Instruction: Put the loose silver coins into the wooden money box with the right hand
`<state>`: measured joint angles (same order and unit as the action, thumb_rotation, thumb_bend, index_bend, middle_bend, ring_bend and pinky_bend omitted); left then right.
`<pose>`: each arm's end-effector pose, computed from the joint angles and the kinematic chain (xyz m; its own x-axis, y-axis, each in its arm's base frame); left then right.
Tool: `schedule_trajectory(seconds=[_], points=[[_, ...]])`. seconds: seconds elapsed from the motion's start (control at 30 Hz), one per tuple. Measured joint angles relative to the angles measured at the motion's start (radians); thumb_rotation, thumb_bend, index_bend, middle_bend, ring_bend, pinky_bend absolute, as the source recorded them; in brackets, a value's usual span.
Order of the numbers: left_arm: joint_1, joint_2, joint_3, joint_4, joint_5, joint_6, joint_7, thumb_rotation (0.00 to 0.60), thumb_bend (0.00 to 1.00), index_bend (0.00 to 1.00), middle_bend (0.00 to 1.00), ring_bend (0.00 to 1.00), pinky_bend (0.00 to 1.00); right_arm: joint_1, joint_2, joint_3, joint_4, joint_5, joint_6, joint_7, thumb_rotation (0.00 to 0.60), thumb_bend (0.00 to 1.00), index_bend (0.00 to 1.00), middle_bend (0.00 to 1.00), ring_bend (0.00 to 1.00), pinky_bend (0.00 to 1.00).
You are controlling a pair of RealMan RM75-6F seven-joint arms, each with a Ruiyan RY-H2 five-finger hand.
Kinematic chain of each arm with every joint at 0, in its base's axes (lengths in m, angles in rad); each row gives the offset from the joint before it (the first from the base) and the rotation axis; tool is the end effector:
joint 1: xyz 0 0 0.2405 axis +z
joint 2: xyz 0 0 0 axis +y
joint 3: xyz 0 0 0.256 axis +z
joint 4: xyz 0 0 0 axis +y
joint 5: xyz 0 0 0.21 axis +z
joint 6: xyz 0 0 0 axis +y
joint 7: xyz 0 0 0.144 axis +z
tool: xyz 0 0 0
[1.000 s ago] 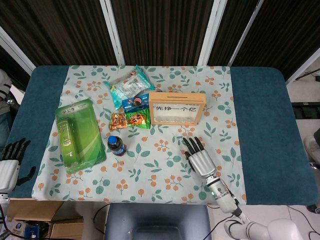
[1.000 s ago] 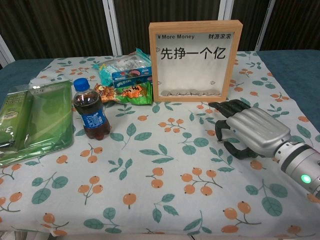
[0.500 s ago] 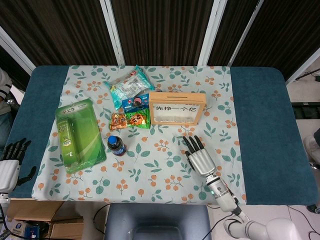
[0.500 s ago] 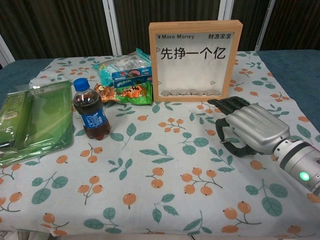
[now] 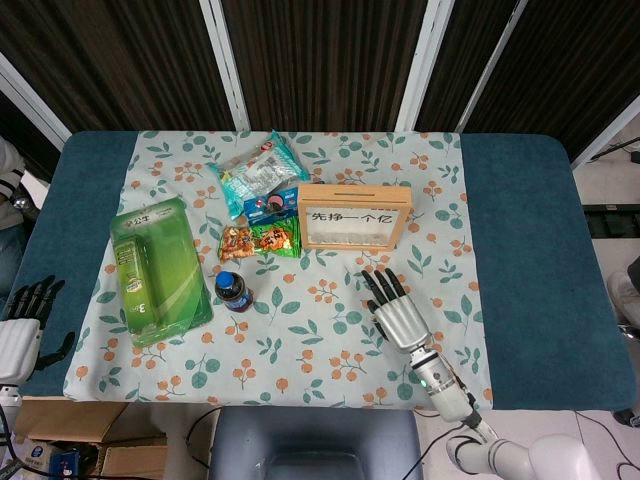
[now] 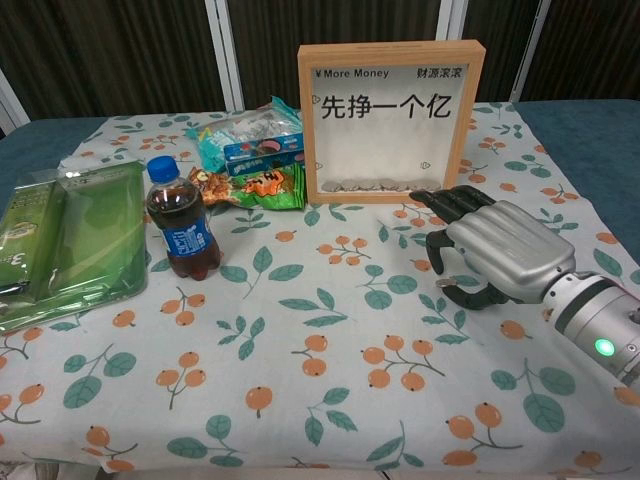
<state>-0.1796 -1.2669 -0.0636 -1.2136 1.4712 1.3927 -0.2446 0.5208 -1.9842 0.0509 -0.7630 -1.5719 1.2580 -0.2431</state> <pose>-0.3632 0.2229 0.1488 0.3936 0.0140 0.9192 0.9192 -0.0185 -0.3934 -0.2180 -0.2931 -0.0906 0.6323 0.0463 0.7733 -0.6862 -0.4297 0.5868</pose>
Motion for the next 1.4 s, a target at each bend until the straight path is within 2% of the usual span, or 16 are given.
schedule_trajectory(seconds=[0.47, 0.77, 0.9, 1.0, 1.2, 1.3, 1.4], points=[[0.000, -0.002, 0.002, 0.005, -0.003, -0.004, -0.003, 0.600, 0.38, 0.00, 0.00, 0.00, 0.00, 0.004, -0.001, 0.006, 0.002, 0.008, -0.006, -0.002, 0.600, 0.57, 0.70, 0.10, 0.00, 0.00], [0.001, -0.003, 0.002, 0.006, -0.003, -0.002, -0.002, 0.600, 0.38, 0.00, 0.00, 0.00, 0.00, 0.005, 0.001, 0.010, -0.003, 0.014, -0.009, -0.009, 0.600, 0.60, 0.73, 0.10, 0.00, 0.00], [0.003, 0.001, 0.003, 0.001, -0.004, 0.001, 0.003, 0.600, 0.38, 0.00, 0.00, 0.00, 0.00, 0.005, 0.021, 0.019, -0.048, 0.005, 0.028, 0.001, 0.600, 0.60, 0.73, 0.10, 0.00, 0.00], [0.003, 0.002, 0.002, -0.003, -0.001, 0.002, 0.004, 0.600, 0.38, 0.00, 0.00, 0.00, 0.00, 0.008, 0.058, 0.031, -0.128, -0.011, 0.072, 0.001, 0.600, 0.60, 0.74, 0.11, 0.00, 0.00], [-0.001, 0.001, 0.001, -0.012, 0.002, 0.005, 0.011, 0.600, 0.38, 0.00, 0.00, 0.00, 0.00, 0.016, 0.187, 0.073, -0.400, -0.053, 0.159, -0.041, 0.600, 0.60, 0.74, 0.11, 0.00, 0.00], [-0.001, 0.003, 0.002, -0.014, 0.005, 0.006, 0.012, 0.600, 0.38, 0.00, 0.00, 0.00, 0.00, 0.022, 0.269, 0.108, -0.564, -0.072, 0.193, -0.084, 0.600, 0.61, 0.75, 0.12, 0.00, 0.00], [-0.003, 0.005, 0.002, -0.018, 0.008, 0.007, 0.016, 0.600, 0.38, 0.00, 0.00, 0.00, 0.00, 0.035, 0.351, 0.169, -0.709, -0.070, 0.205, -0.152, 0.600, 0.61, 0.75, 0.12, 0.00, 0.00]])
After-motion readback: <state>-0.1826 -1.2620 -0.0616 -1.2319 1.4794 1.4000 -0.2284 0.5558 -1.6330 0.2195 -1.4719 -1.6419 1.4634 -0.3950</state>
